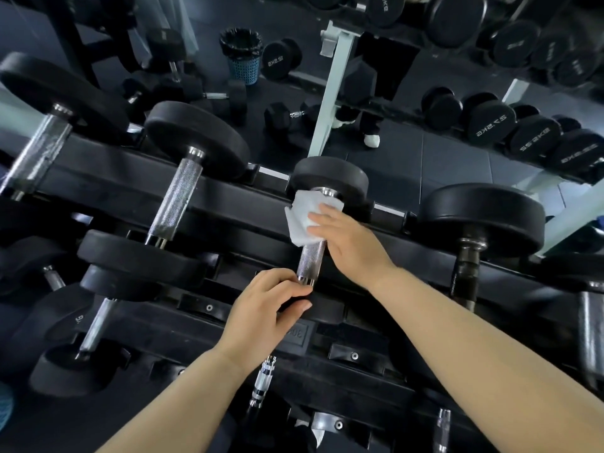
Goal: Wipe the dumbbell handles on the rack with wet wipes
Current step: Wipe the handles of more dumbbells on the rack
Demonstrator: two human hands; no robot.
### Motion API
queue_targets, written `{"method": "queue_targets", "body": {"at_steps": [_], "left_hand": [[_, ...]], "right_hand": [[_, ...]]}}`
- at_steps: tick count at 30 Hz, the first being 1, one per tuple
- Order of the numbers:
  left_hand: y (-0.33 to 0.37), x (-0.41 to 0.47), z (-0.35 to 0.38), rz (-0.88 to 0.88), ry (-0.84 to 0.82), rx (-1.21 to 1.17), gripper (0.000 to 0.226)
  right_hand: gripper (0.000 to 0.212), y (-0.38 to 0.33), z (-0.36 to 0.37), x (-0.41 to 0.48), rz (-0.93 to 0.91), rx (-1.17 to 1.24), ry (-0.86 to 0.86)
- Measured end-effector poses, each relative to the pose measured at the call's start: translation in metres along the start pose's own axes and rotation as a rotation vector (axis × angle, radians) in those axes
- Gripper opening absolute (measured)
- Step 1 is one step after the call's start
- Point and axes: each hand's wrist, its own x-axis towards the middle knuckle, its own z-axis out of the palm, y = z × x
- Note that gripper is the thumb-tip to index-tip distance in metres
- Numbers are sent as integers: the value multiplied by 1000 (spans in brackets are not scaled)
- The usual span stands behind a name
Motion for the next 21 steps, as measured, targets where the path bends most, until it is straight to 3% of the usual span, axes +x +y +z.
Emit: {"method": "queue_targets", "body": {"at_steps": [3, 5, 7, 11, 13, 15, 21], "left_hand": [[0, -2, 2, -3, 23, -26, 19], [-1, -2, 3, -10, 20, -44, 20], [-1, -2, 2, -10, 17, -57, 20], [-1, 0, 1, -10, -1, -78, 22], [-1, 0, 1, -11, -3, -84, 22], [-3, 0, 1, -1, -6, -71, 22], [-4, 1, 3, 5, -3, -96, 20]], "right_hand": [[39, -14, -13, -20, 218, 203, -40], [38, -13, -25, -26, 463, 320, -64], [38, -6, -34, -24, 723, 418, 77], [36, -3, -33, -6, 1122, 875, 501], [35, -4, -31, 2, 1214, 999, 670], [32, -7, -28, -1, 1257, 1051, 736], [15, -25, -10, 3, 1104, 1085, 476]]}}
